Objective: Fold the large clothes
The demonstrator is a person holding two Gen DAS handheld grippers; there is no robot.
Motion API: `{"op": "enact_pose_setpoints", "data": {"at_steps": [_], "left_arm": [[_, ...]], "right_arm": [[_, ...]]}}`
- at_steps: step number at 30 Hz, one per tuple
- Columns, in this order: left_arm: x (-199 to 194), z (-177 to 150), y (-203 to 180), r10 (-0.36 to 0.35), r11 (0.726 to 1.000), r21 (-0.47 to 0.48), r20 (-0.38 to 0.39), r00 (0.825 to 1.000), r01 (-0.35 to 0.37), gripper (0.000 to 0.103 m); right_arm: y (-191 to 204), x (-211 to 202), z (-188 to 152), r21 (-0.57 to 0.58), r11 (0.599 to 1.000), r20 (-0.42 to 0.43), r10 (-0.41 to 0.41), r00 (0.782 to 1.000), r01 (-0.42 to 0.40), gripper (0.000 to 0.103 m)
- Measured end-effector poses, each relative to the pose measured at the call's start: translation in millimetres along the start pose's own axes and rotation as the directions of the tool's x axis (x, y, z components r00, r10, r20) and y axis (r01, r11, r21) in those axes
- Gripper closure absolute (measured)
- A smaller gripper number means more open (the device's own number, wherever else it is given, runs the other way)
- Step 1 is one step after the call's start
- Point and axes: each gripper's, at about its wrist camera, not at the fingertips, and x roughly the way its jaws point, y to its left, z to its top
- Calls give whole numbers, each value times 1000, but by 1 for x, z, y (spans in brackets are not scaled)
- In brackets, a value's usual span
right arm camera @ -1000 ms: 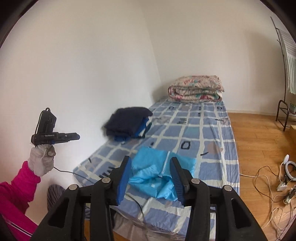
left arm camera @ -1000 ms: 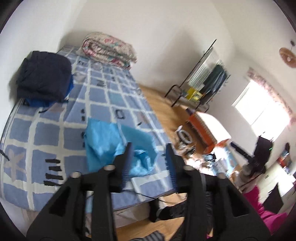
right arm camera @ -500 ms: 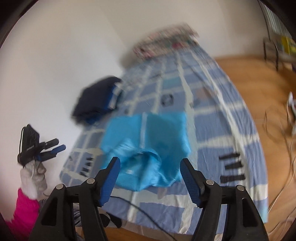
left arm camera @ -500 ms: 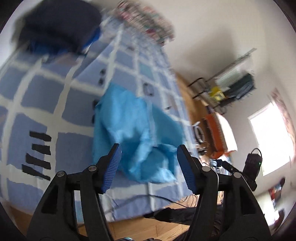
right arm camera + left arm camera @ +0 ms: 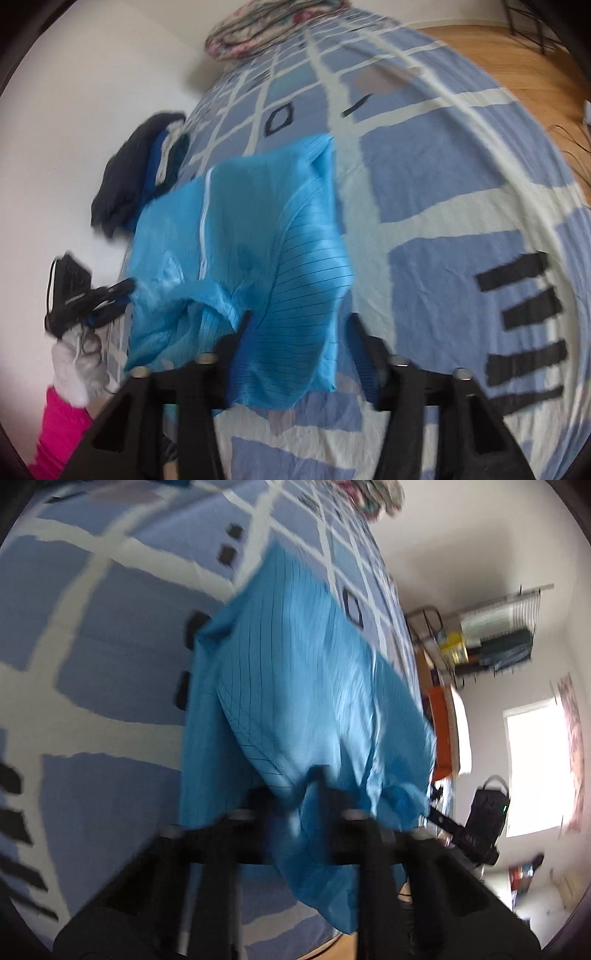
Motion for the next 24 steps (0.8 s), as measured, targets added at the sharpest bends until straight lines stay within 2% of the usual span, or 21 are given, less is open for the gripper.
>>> {"op": "enact_pose_setpoints", "data": {"at_steps": [1, 3, 5, 6, 7, 8, 10, 11, 13, 14, 16, 18, 19, 20, 23, 24], "left_arm": [[2, -1, 2, 6, 1000, -1, -3, 1000, -6, 99], [0, -4, 8, -18, 1000, -16, -12, 1000, 17, 102], [-13, -6, 13, -51, 998, -35, 1, 999, 51, 103], [-24, -6, 17, -65, 997, -47, 17, 998, 66, 103], [-30, -5, 18, -70, 996, -50, 25, 997, 71, 103], [-35, -4, 21, -58, 997, -46, 33, 998, 60, 103], [-34, -3, 28, 17, 999, -31, 42, 999, -16, 103], [-27, -4, 31, 55, 998, -22, 31, 998, -54, 103], [-13, -7, 31, 116, 993, 3, 9, 993, -116, 103], [-9, -10, 30, 139, 990, 13, 10, 990, -139, 103], [-12, -13, 24, 165, 986, 31, 11, 986, -165, 103], [-24, -13, 17, 168, 985, 38, 20, 986, -168, 103], [-33, -12, 14, 153, 987, 39, 36, 988, -154, 102], [-41, -12, 12, 148, 988, 36, 61, 987, -151, 98], [-59, 4, 7, 113, 993, -6, 139, 984, -114, 73], [-61, 12, 5, 106, 994, -12, 150, 983, -105, 72]], "right_arm": [[1, 6, 0, -1, 1000, -22, 11, 1000, -11, 79], [4, 13, -3, 3, 998, -48, 57, 997, -56, 102], [7, 11, -5, 40, 988, -51, 149, 988, -147, 103], [13, 6, -7, 40, 976, -49, 217, 975, -215, 103], [19, 2, -8, 8, 972, -38, 235, 971, -235, 103], [25, -1, -10, -26, 970, -34, 239, 970, -240, 103], [26, 5, -14, -39, 971, -62, 234, 970, -236, 103], [23, 15, -15, -45, 986, -81, 154, 985, -158, 103], [16, 33, -15, -55, 997, -110, 44, 993, -50, 99], [11, 38, -14, -55, 998, -130, 30, 991, -37, 98], [12, 31, -10, -81, 994, -139, 65, 988, -76, 84], [16, 11, -2, -121, 986, -107, 103, 989, -115, 44], [16, 0, 3, -131, 982, -72, 125, 990, -134, 37], [13, -8, 10, -127, 981, -33, 143, 989, -146, 32], [-3, -10, 33, -41, 990, 21, 134, 991, -133, 33], [-9, -4, 42, -6, 992, 23, 125, 992, -124, 33]]}}
